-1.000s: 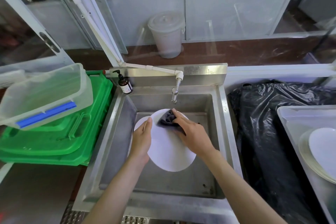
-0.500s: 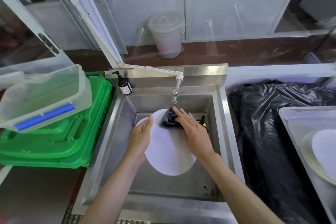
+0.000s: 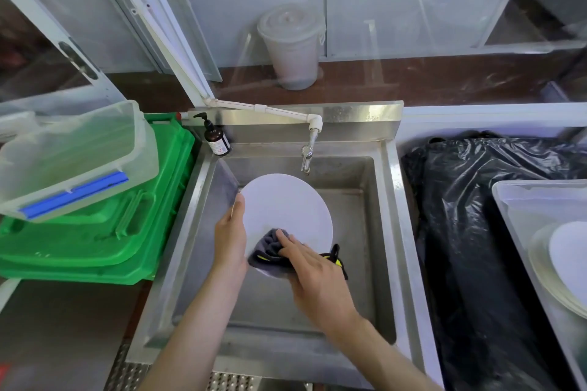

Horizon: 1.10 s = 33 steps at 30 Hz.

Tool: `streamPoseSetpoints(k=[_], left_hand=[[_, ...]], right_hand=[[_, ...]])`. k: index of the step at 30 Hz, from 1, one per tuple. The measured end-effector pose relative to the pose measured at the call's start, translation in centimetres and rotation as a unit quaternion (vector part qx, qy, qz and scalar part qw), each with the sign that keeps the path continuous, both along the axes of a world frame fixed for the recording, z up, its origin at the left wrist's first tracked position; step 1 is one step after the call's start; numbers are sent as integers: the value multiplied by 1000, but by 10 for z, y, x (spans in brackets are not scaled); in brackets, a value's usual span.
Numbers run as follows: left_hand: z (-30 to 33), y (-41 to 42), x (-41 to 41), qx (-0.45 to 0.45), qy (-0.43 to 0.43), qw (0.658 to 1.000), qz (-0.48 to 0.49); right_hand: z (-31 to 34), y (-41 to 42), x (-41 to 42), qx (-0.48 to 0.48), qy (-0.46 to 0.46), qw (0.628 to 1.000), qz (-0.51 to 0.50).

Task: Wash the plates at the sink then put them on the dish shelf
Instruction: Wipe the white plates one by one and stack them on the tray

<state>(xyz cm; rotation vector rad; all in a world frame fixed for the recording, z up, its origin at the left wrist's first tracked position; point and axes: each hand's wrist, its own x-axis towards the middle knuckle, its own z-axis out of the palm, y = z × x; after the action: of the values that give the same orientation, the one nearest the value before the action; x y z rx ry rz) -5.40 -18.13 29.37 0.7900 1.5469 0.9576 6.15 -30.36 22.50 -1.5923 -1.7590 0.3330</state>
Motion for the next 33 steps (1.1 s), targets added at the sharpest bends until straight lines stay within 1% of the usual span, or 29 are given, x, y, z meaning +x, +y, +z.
streamPoseSetpoints(k=[3, 6, 8, 9, 11, 12, 15, 19, 20, 24, 28, 31, 33], left_hand=[[-1, -6, 0, 4, -2, 1000, -10], [-9, -17, -1, -10, 27, 997, -67], [-9, -28, 2, -38, 17, 995, -95], [-8, -33, 4, -54, 14, 993, -103], [-5, -36, 6, -88, 7, 990, -106], [-3, -34, 6, -102, -19, 989, -104], [-2, -28, -1, -113, -167, 974, -105], [-7, -24, -17, -108, -289, 950, -49], [-9, -23, -22, -111, -305, 945, -39], [-12, -21, -49, -144, -355, 923, -36], [-8, -20, -75, -141, -388, 908, -68], [-12, -24, -89, -170, -347, 917, -98], [-20, -21, -96, -206, -312, 920, -114]], right_hand=[[0, 10, 17, -46, 32, 998, -37], [0, 35, 32, -88, 63, 987, -120], [3, 53, 32, -90, 71, 982, -148], [6, 59, 29, -88, 69, 984, -140], [15, 66, 17, -84, 57, 991, -84], [20, 66, 9, -77, 53, 994, -53], [32, 61, -13, -61, 60, 996, -13], [46, 54, -31, -50, 53, 997, 3], [48, 52, -35, -50, 52, 997, 9], [45, 45, -58, -19, 33, 999, 25], [44, 31, -71, 4, 46, 998, 41], [53, 18, -76, 33, 25, 998, 50], [54, 9, -75, 43, 9, 997, 64]])
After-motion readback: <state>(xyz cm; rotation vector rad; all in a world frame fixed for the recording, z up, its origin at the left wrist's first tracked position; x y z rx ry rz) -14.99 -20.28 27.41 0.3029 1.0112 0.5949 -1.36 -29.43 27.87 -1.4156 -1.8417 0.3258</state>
